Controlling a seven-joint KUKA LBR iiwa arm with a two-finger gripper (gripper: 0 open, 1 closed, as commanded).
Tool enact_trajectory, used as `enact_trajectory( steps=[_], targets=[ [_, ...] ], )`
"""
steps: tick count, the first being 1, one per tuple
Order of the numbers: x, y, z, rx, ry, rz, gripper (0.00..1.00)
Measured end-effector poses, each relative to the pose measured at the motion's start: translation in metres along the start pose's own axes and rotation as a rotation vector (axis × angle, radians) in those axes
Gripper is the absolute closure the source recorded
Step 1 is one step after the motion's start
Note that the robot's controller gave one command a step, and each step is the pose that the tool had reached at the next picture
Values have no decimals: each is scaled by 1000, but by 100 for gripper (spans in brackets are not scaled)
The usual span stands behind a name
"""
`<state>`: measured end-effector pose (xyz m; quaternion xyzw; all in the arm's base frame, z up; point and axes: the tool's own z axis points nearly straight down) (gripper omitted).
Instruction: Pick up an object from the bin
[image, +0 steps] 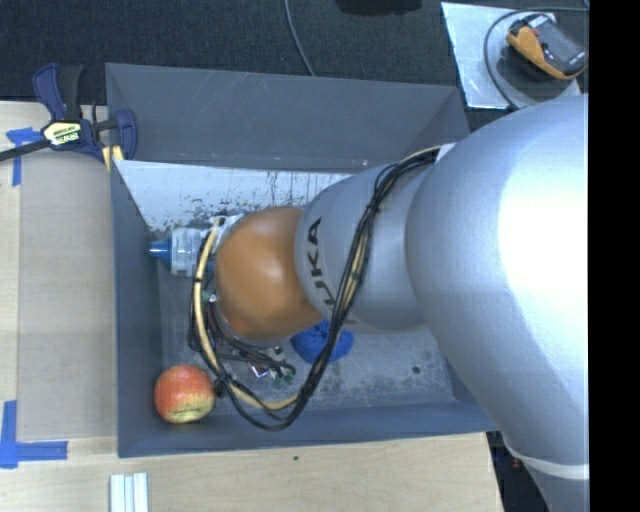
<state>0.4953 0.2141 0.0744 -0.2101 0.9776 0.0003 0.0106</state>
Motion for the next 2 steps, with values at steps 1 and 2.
enact_trajectory(
  steps=[1,2],
  targets=[
    [-30,-3,1,14,16,169,100],
    [52,-113,-4,2,4,195,0]
  ],
)
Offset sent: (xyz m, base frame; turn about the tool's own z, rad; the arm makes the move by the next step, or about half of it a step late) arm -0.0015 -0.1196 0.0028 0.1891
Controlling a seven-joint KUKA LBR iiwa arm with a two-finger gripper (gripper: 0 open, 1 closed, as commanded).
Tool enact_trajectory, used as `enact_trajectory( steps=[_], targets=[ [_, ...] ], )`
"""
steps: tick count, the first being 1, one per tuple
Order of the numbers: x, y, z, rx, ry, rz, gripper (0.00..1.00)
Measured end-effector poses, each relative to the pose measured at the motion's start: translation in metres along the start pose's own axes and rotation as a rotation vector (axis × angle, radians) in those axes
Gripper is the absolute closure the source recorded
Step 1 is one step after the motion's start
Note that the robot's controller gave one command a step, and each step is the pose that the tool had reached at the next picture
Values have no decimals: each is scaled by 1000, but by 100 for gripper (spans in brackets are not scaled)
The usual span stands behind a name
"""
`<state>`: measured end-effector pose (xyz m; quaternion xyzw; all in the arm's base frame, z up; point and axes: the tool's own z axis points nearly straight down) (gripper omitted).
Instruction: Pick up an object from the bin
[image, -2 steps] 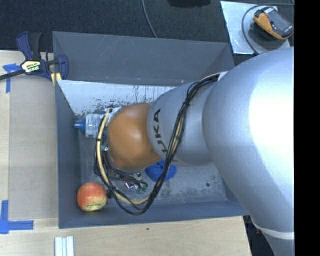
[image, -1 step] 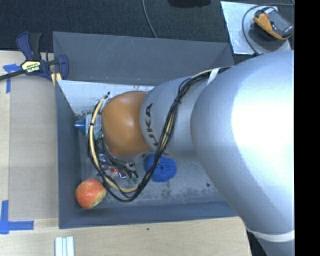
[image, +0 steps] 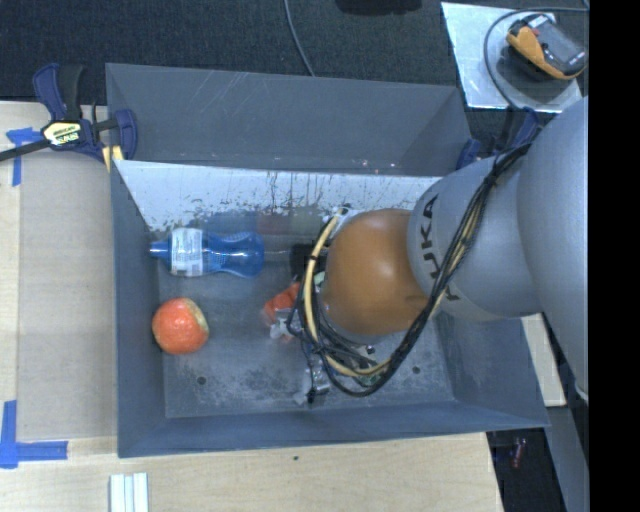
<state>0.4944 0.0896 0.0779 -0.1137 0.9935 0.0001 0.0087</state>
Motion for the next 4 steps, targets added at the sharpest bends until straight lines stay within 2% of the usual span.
enact_trajectory(
  steps=[1,2,3,4],
  targets=[
    [-1,4,0,-3,-1,-4,0],
    [-20,12,-78,-2,0,-29,0],
    [16,-109,3,-2,-2,340,100],
    [16,-109,3,-2,-2,340,100]
  ],
)
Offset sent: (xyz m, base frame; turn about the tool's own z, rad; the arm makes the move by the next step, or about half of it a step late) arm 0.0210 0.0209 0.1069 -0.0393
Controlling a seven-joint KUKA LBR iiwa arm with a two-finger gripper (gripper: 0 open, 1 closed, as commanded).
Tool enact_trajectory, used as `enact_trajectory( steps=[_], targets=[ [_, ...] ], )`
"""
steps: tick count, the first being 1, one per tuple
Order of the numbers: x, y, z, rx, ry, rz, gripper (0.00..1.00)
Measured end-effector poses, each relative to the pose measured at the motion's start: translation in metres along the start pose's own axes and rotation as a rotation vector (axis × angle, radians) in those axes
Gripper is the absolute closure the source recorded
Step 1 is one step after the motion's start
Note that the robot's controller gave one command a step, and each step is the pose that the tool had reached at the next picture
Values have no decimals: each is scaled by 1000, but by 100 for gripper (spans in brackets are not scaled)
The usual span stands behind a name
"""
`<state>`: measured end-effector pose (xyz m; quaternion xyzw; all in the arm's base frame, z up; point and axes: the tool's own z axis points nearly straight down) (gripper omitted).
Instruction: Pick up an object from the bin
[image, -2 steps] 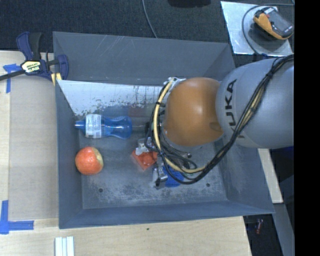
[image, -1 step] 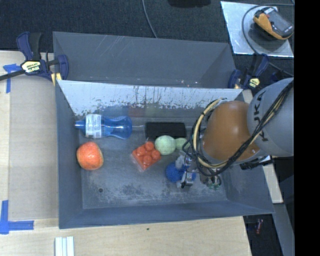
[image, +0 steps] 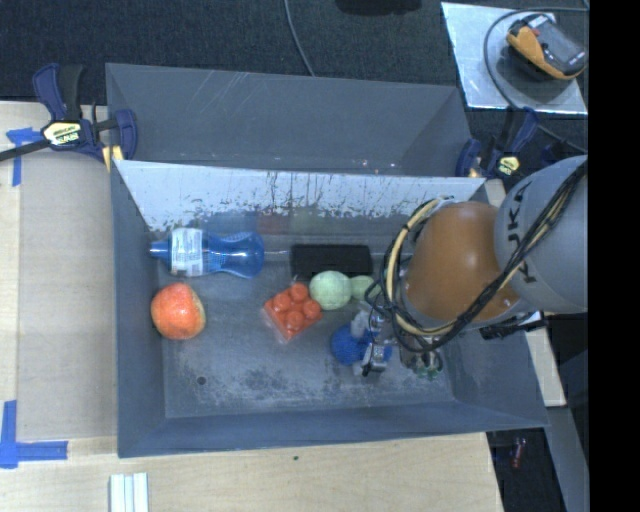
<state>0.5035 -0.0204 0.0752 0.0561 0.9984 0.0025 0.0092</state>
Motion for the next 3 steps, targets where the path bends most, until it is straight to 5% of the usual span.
enact_trajectory(
  steps=[1,2,3],
  targets=[
    [3,3,-51,1,7,6,100],
    [-10,22,-126,1,5,14,100],
    [-37,27,-149,1,-3,28,100]
  ],
)
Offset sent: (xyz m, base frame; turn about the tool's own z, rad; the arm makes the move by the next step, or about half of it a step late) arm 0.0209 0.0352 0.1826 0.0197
